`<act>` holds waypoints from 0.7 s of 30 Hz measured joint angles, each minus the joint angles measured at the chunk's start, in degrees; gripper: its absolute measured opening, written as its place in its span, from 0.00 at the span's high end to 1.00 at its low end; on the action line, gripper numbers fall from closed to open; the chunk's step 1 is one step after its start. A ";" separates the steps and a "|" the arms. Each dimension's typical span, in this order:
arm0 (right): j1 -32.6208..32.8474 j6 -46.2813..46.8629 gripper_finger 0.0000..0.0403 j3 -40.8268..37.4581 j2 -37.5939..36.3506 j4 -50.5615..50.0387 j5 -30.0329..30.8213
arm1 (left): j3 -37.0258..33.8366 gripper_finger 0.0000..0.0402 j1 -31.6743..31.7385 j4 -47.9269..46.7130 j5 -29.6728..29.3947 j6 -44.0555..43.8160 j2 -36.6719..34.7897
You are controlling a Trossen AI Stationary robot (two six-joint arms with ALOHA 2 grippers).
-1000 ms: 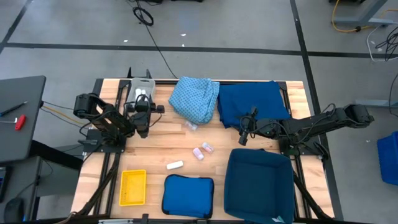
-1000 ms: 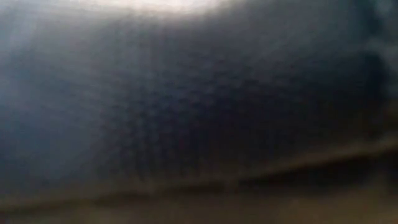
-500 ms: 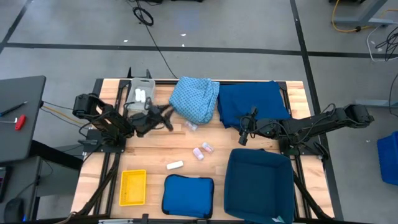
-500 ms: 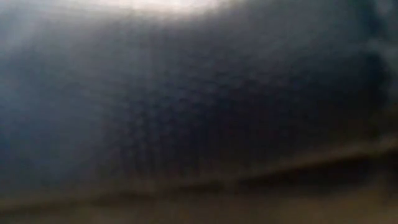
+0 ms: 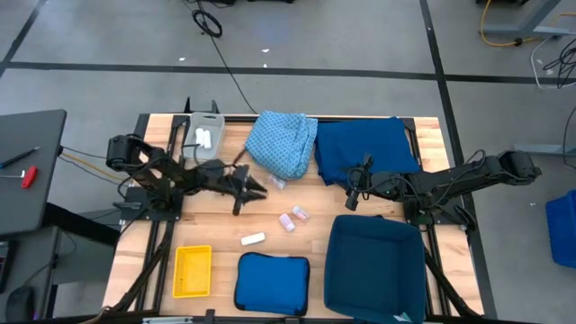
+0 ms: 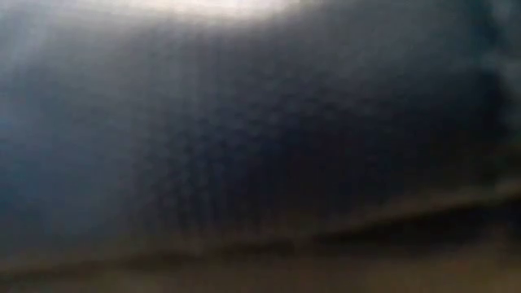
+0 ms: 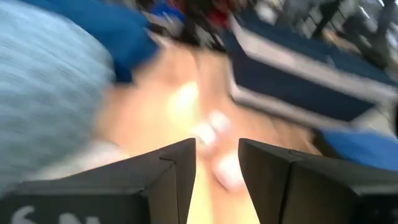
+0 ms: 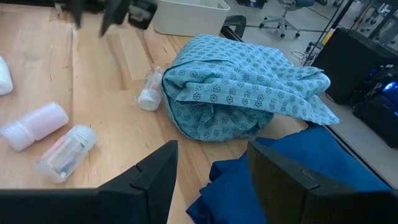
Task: Pick & place medical supplies in basket/bin
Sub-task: Put the white rolled gauze into the gray bin
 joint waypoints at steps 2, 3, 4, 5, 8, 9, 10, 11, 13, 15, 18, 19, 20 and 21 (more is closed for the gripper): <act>0.01 -0.02 0.50 0.00 -0.01 0.00 0.00 | 1.80 0.69 -1.07 -5.06 4.01 1.91 0.02; 0.00 -0.02 0.50 -0.01 -0.01 0.00 0.00 | 2.69 0.69 -1.84 -7.25 5.60 3.26 0.00; 0.01 -0.02 0.50 -0.01 0.00 0.00 0.00 | 3.58 0.69 -2.74 -9.46 6.76 4.45 0.00; 0.02 -0.03 0.50 0.00 0.00 0.00 0.00 | 4.44 0.69 -3.69 -11.79 7.48 5.39 0.01; 0.02 -0.04 0.50 0.00 -0.02 0.00 0.00 | 7.13 0.69 -6.79 -19.80 6.96 7.62 -0.46; 0.02 -0.02 0.50 0.00 0.00 0.00 0.00 | 8.30 0.69 -7.74 -22.92 6.08 8.04 -0.84; 0.02 -0.03 0.50 0.00 -0.02 0.00 0.00 | 9.37 0.69 -8.75 -26.36 4.78 8.16 -1.41; 0.02 -0.02 0.50 0.00 0.00 0.00 0.00 | 10.56 0.69 -9.65 -30.10 3.10 8.20 -1.99; 0.00 -0.02 0.50 0.00 0.00 0.00 0.00 | 13.16 0.69 -11.61 -37.74 -0.61 8.25 -3.25; 0.00 -0.02 0.50 0.00 0.00 -0.02 0.00 | 16.15 0.67 -13.65 -46.11 -4.10 8.16 -4.37; 0.02 0.10 0.50 0.00 -0.02 -0.12 0.00 | 20.72 0.61 -16.78 -59.05 -9.73 7.80 -5.74; 0.02 0.25 0.50 0.00 -0.02 -0.18 0.00 | 22.38 0.58 -17.88 -63.10 -11.71 7.27 -5.88; 0.00 0.32 0.50 0.00 0.00 -0.22 0.00 | 24.01 0.56 -18.89 -66.85 -13.41 6.48 -5.88; 0.00 0.36 0.50 0.00 0.00 -0.24 0.00 | 25.48 0.53 -19.89 -70.66 -14.59 5.69 -6.00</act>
